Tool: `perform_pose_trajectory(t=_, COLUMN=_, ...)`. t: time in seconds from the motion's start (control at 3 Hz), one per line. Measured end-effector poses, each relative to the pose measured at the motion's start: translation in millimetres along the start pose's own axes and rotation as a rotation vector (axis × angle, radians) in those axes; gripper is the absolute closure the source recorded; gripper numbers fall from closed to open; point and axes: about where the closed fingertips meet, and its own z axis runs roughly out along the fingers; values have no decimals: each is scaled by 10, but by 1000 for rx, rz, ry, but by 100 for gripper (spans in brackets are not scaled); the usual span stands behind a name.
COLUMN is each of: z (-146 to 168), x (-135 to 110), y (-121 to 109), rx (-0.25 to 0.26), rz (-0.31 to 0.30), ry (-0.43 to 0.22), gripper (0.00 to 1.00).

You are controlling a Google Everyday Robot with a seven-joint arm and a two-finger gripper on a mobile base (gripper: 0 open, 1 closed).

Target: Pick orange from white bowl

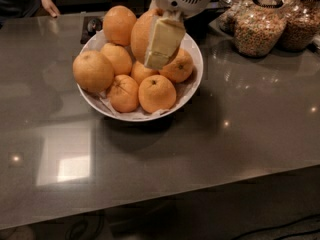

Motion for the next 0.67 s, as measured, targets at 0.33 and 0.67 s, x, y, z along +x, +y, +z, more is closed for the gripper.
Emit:
perform_pose_trajectory(t=0.33, z=-243, x=13, y=146, rx=13, rz=10, ry=-41, gripper=100)
perform_pose_trajectory(t=0.67, z=-455, x=27, y=368, rx=20, rz=23, ry=-57, gripper=100)
